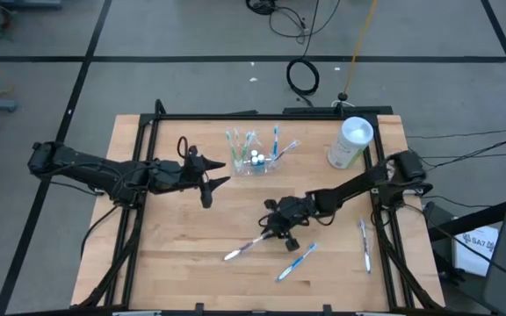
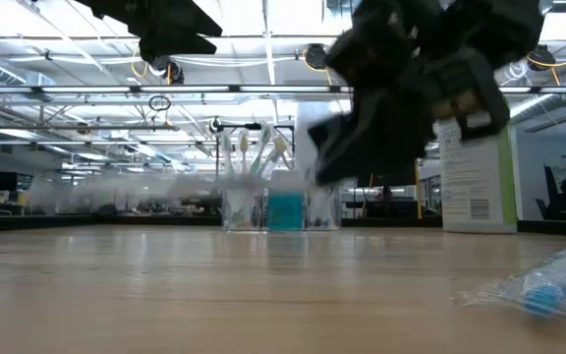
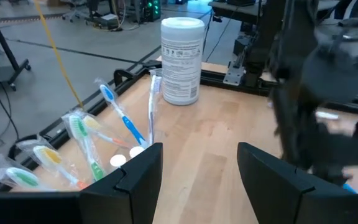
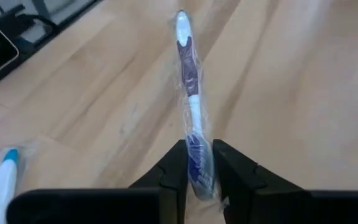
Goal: Pick & Place toothbrushing station
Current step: Put the left violet toothbrush into the transparent organizer
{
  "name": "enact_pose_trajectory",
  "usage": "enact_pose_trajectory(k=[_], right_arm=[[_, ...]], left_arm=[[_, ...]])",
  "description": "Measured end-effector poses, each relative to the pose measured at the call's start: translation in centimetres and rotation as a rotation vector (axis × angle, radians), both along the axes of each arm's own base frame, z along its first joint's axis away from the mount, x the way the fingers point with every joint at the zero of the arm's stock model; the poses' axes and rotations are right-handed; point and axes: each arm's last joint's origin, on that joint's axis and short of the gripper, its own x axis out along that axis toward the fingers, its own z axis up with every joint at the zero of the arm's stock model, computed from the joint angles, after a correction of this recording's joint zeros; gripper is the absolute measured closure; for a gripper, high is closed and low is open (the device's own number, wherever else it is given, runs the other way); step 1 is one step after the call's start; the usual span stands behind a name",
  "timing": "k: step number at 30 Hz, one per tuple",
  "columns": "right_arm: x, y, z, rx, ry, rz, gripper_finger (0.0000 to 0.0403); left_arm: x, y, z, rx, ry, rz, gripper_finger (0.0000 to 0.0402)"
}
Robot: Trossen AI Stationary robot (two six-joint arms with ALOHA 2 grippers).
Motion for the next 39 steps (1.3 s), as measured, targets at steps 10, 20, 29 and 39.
enact_pose_trajectory(k=[10,20,29,39], right_arm=[[-4.6,-2.0,9.7,-0.372,0.069,-0.11,0.0349],[-5.8,-6.5,18.5,-0.821,0.28,-0.104,0.0349],[-6.9,-12.0,21.7,-1.101,0.386,-0.046,0.0354],[-7.2,-15.5,21.2,-1.209,0.453,-0.003,0.0356]], left_arm=[[-0.1,0.3,0.0,0.134,0.035,0.063,0.0188],[-0.1,1.1,0.1,0.16,0.043,0.147,0.0188],[-0.1,1.9,0.1,0.155,0.044,0.185,0.0188],[-0.1,2.7,0.1,0.154,0.047,0.218,0.0188]])
